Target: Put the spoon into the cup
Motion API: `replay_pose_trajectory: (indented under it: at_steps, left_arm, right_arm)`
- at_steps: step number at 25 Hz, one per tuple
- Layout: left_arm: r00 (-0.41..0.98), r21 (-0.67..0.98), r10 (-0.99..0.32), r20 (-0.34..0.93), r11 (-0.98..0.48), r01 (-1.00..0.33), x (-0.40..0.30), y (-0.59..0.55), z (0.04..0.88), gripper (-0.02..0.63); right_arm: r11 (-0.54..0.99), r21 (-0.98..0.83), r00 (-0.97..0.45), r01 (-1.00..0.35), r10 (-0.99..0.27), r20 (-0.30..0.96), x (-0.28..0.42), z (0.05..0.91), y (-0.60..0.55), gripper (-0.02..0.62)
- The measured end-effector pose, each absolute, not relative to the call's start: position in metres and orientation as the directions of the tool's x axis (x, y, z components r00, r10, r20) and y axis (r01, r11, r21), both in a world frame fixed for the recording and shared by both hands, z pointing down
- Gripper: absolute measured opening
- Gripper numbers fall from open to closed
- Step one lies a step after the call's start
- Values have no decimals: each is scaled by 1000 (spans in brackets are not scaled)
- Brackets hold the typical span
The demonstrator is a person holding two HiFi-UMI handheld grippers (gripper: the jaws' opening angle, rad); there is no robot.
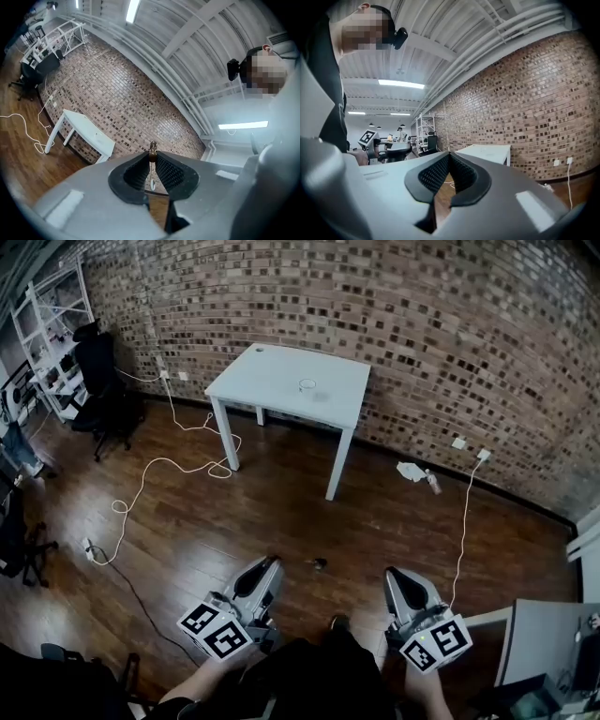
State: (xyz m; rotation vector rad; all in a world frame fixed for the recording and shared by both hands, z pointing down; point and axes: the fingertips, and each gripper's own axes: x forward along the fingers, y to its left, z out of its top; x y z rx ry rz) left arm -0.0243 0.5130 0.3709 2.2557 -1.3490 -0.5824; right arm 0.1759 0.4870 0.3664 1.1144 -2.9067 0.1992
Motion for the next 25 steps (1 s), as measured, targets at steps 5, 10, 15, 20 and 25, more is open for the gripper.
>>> replay_pose_trajectory:
  at_steps: [5, 10, 15, 20, 25]
  left_arm:
    - [404, 600, -908, -116, -388, -700, -5, 476, 373, 35]
    - [393, 584, -913, -114, -381, -716, 12, 437, 367, 35]
    - [356, 567, -928, -111, -353, -744, 23, 397, 359, 35]
    - [332, 549, -936, -112, -337, -765, 38, 364, 357, 35]
    - [322, 514, -936, -140, -347, -784, 53, 332, 344, 35]
  right_arm:
    - [767, -106, -775, -632, -629, 68, 187, 363, 446, 6]
    - [769, -120, -778, -628, -625, 69, 206, 363, 400, 6]
    - [803, -112, -810, -586, -579, 87, 216, 369, 366, 6]
    - [808, -111, -815, -579, -577, 54, 236, 364, 331, 6]
    - [824, -113, -832, -555, -554, 39, 248, 360, 302, 6]
